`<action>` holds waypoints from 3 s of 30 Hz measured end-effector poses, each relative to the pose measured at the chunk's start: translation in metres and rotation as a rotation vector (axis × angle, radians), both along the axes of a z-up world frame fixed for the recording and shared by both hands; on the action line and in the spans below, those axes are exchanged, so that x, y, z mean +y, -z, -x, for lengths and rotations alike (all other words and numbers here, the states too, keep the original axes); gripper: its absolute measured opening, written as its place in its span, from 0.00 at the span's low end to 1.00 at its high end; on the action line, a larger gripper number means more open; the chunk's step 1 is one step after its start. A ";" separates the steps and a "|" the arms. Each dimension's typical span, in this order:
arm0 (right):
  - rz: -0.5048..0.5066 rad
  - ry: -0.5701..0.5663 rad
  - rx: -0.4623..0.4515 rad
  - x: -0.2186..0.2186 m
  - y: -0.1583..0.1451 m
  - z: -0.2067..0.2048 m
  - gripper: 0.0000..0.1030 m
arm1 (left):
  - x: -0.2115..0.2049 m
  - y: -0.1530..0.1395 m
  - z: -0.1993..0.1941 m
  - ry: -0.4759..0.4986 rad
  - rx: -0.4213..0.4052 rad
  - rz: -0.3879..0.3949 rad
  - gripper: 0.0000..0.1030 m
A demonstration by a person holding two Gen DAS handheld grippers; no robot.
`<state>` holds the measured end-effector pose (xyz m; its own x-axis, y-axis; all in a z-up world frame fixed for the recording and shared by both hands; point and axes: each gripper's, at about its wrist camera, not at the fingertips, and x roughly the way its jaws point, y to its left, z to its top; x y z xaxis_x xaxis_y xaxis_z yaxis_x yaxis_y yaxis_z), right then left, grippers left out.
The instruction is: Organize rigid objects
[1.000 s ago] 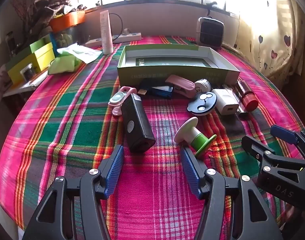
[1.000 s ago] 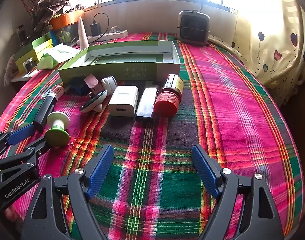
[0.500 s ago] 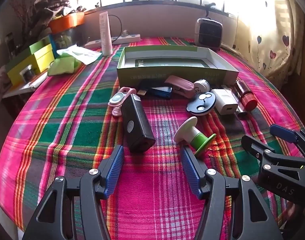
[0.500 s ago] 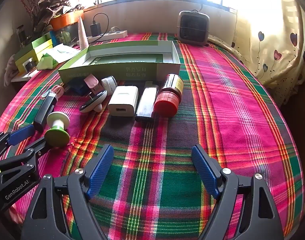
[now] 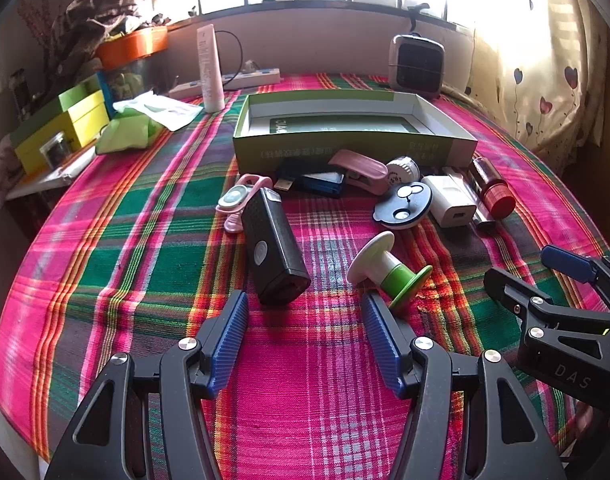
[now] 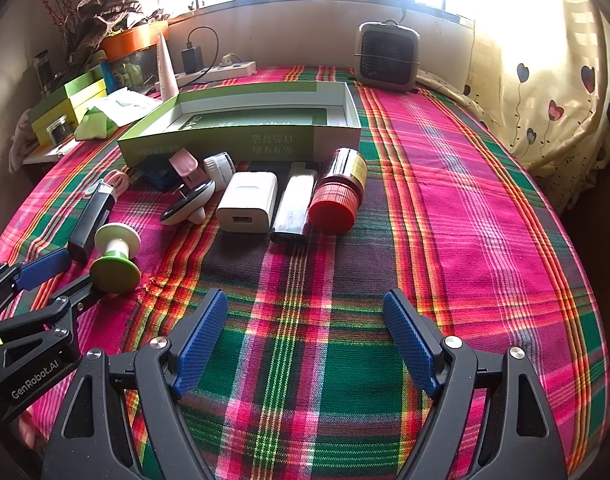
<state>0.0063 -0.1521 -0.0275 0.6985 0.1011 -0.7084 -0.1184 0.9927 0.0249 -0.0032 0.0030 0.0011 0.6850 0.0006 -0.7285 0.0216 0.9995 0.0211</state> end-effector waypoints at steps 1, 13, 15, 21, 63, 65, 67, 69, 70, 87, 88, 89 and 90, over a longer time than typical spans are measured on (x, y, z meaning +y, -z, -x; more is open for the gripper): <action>0.000 0.000 0.000 0.000 0.000 0.000 0.78 | 0.000 0.000 0.000 0.000 -0.001 0.000 0.57; -0.001 0.000 -0.001 0.000 0.000 0.000 0.78 | -0.001 0.001 0.000 0.000 0.000 -0.001 0.57; -0.001 0.000 -0.001 0.000 0.000 0.000 0.78 | -0.001 0.001 0.000 0.000 0.000 -0.001 0.57; -0.001 0.000 -0.001 0.000 0.000 0.000 0.78 | -0.001 0.001 0.000 0.000 -0.001 -0.001 0.57; -0.005 -0.029 0.007 -0.004 0.001 -0.002 0.78 | 0.009 -0.001 -0.002 0.035 0.036 0.034 0.57; -0.017 -0.046 0.015 -0.005 -0.001 -0.001 0.78 | 0.016 -0.002 -0.002 0.033 0.039 0.062 0.57; -0.062 -0.047 0.023 -0.012 -0.002 -0.001 0.78 | 0.022 -0.005 -0.001 0.028 0.036 0.083 0.57; -0.088 -0.027 0.022 -0.020 -0.004 -0.003 0.78 | 0.026 -0.008 0.000 0.026 0.028 0.092 0.57; -0.088 -0.010 0.014 -0.023 -0.006 -0.003 0.78 | 0.028 -0.009 0.000 0.030 0.023 0.094 0.57; -0.122 0.058 -0.008 -0.045 -0.027 -0.051 0.78 | 0.038 -0.013 -0.034 0.040 0.066 0.172 0.56; -0.120 0.056 -0.003 -0.044 -0.027 -0.054 0.78 | 0.039 -0.013 -0.036 0.033 0.070 0.167 0.56; -0.121 0.052 -0.001 -0.044 -0.027 -0.055 0.78 | 0.040 -0.012 -0.038 0.027 0.074 0.166 0.56; -0.121 0.049 0.002 -0.044 -0.026 -0.057 0.78 | 0.042 -0.011 -0.040 0.022 0.078 0.170 0.56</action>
